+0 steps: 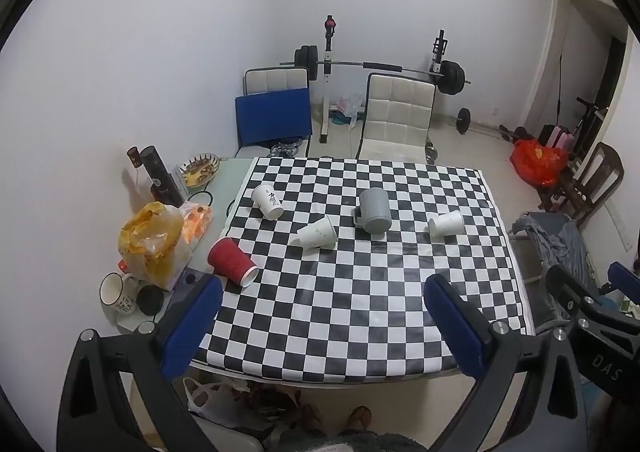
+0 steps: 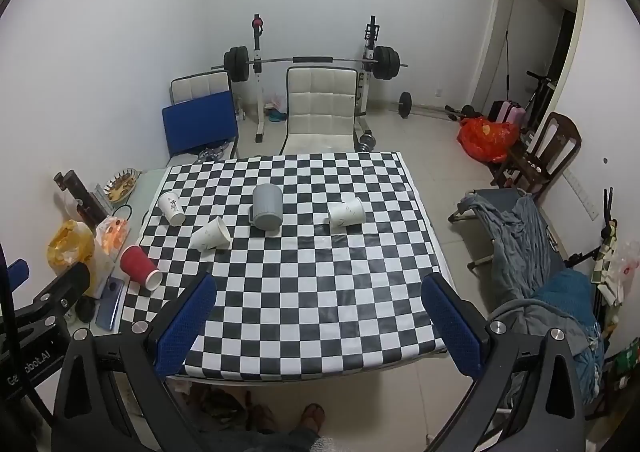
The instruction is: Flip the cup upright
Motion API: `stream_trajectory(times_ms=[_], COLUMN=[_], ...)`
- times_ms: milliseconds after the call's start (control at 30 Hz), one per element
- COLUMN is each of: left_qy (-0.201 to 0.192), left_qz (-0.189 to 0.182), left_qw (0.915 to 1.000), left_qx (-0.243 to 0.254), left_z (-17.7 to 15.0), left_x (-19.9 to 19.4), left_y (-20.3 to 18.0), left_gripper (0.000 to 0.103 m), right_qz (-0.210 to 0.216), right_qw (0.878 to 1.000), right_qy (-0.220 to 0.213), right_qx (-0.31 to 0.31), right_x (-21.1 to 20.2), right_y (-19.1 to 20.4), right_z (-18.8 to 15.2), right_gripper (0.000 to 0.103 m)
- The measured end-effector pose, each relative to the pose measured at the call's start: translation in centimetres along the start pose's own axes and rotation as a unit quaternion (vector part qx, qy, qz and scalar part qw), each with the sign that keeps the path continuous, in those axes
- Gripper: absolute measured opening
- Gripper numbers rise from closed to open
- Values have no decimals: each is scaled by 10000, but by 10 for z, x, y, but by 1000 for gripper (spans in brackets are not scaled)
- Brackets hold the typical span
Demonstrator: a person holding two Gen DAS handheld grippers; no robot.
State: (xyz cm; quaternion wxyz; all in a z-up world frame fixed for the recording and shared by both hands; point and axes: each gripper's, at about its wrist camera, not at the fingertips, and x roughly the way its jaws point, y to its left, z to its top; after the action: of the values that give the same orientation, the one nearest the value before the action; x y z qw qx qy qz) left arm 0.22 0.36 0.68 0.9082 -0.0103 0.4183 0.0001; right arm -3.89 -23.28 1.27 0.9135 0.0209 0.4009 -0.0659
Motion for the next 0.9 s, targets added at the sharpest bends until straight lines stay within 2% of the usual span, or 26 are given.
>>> stream_trajectory(times_ms=[133,233,900], left_qy=[-19,-30,-97], left_qz=[-3,-2,13], left_qw=[10000,10000,9999], left_qx=[19,28,35], left_z=[-1,14,16], left_x=[1,-2,-6], left_y=[3,1,1], left_gripper=[103,103,103], right_qz=[-31,-35,-32], right_qw=[10000,10000,10000], right_qy=[-9,-23,-43], right_qx=[-30,-31,-13], right_x=[-1,-2,-4], right_y=[2,1,0], right_z=[0,0,2], right_gripper=[103,103,103])
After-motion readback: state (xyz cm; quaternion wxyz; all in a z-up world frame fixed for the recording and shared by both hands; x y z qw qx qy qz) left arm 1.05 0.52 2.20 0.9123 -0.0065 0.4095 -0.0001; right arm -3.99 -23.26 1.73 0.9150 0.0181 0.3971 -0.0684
